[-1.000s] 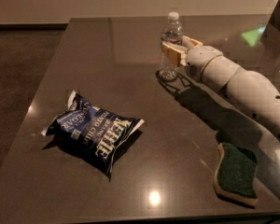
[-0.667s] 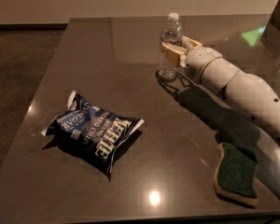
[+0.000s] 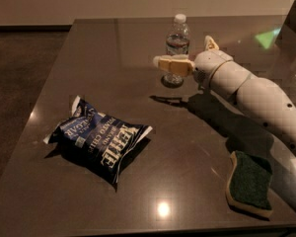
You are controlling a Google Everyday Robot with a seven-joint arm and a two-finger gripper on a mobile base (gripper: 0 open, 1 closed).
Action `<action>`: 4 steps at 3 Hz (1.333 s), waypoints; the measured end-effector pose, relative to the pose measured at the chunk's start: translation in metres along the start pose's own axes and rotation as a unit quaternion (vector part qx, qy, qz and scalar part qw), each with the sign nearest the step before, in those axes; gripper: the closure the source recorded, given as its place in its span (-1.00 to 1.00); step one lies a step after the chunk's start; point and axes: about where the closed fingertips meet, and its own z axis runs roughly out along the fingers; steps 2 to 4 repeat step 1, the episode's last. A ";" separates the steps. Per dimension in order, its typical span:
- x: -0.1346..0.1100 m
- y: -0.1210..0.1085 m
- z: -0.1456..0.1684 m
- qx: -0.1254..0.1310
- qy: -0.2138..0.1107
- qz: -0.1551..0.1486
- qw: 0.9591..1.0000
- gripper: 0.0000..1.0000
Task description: Place water bottle upright
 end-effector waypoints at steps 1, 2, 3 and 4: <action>0.000 0.000 0.000 0.000 0.000 0.000 1.000 -1.00; 0.000 0.000 0.000 0.000 0.000 0.000 1.000 -1.00; 0.000 0.000 0.000 0.000 0.000 0.000 1.000 -1.00; 0.000 0.000 0.000 0.000 0.000 0.000 1.000 -1.00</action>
Offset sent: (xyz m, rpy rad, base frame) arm 0.0000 0.0000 0.0000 0.0000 0.0000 0.0000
